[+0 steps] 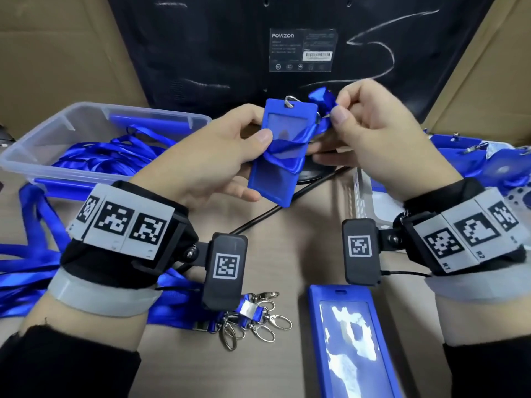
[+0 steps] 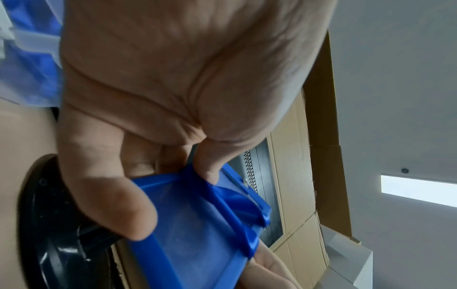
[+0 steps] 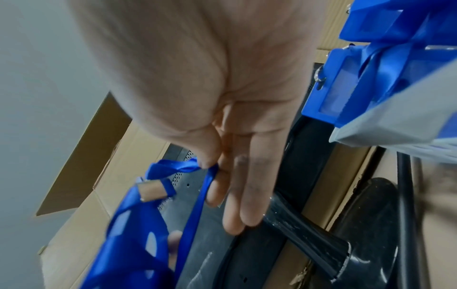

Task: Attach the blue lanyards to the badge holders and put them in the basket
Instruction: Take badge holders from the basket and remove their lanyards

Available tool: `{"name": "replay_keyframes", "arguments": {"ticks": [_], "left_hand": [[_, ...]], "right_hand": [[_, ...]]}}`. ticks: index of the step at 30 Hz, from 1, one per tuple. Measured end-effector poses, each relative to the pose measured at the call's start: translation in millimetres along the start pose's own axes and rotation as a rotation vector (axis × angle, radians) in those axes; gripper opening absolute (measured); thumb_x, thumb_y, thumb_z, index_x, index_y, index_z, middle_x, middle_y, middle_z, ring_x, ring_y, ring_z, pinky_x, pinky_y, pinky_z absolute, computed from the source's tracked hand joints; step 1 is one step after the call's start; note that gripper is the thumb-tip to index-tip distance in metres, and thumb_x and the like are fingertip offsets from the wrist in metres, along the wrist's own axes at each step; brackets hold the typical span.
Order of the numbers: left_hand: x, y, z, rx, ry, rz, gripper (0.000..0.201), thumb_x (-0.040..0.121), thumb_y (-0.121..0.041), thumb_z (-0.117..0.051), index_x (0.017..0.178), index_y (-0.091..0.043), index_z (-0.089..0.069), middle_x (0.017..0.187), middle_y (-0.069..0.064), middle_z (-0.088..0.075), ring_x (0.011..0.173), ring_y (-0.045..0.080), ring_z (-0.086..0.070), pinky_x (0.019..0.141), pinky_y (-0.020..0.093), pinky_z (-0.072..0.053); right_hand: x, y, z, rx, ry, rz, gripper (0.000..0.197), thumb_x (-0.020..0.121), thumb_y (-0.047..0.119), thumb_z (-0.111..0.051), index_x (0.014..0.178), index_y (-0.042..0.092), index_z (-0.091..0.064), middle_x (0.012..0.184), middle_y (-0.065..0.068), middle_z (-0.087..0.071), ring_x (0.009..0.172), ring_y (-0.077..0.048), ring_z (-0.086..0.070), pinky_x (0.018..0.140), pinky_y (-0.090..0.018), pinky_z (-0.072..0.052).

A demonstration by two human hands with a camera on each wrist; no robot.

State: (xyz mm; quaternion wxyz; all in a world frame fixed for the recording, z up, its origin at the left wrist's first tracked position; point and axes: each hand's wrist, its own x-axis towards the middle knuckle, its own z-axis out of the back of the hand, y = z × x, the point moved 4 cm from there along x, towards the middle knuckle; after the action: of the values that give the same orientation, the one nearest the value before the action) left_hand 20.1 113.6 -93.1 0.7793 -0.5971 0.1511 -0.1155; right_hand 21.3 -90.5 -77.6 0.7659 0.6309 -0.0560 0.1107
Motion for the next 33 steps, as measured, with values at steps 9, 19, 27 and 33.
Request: {"name": "replay_keyframes", "arguments": {"ticks": [9, 19, 27, 33], "left_hand": [[-3, 2, 24, 0.161, -0.159, -0.002, 0.016, 0.098, -0.022, -0.072, 0.112, -0.028, -0.078, 0.102, 0.014, -0.079, 0.085, 0.014, -0.072, 0.083, 0.038, -0.06], [-7, -5, 43, 0.063, -0.241, -0.052, 0.042, 0.094, -0.005, -0.074, 0.131, -0.025, -0.068, 0.1, -0.006, -0.079, 0.086, 0.01, -0.073, 0.077, 0.024, -0.059], [-13, -16, 27, 0.178, -0.024, -0.157, 0.057, 0.096, 0.012, -0.062, 0.14, -0.024, -0.059, 0.113, -0.007, -0.08, 0.093, 0.032, -0.067, 0.09, 0.049, -0.055], [-17, -22, 20, 0.195, 0.068, -0.244, 0.054, 0.096, 0.009, -0.065, 0.139, -0.023, -0.059, 0.118, -0.001, -0.078, 0.109, 0.04, -0.07, 0.094, 0.052, -0.057]], "right_hand": [[-5, 21, 37, 0.038, -0.248, 0.25, 0.016, 0.11, 0.006, -0.028, 0.11, 0.021, -0.034, 0.086, -0.002, -0.056, 0.072, -0.026, -0.074, 0.064, -0.037, -0.061], [-5, 7, 53, -0.19, -0.494, 0.096, 0.033, 0.103, 0.002, -0.034, 0.122, 0.022, -0.051, 0.105, -0.003, -0.058, 0.055, -0.015, -0.067, 0.061, -0.035, -0.064], [-4, 13, 14, -0.276, -0.019, 0.086, 0.053, 0.1, 0.022, -0.069, 0.149, 0.025, -0.051, 0.134, 0.002, -0.068, 0.11, -0.016, -0.074, 0.1, -0.04, -0.059], [-16, 10, -16, -0.295, 0.436, 0.02, 0.041, 0.098, 0.023, -0.074, 0.137, 0.021, -0.064, 0.124, 0.004, -0.076, 0.11, 0.0, -0.07, 0.093, -0.023, -0.055]]}}
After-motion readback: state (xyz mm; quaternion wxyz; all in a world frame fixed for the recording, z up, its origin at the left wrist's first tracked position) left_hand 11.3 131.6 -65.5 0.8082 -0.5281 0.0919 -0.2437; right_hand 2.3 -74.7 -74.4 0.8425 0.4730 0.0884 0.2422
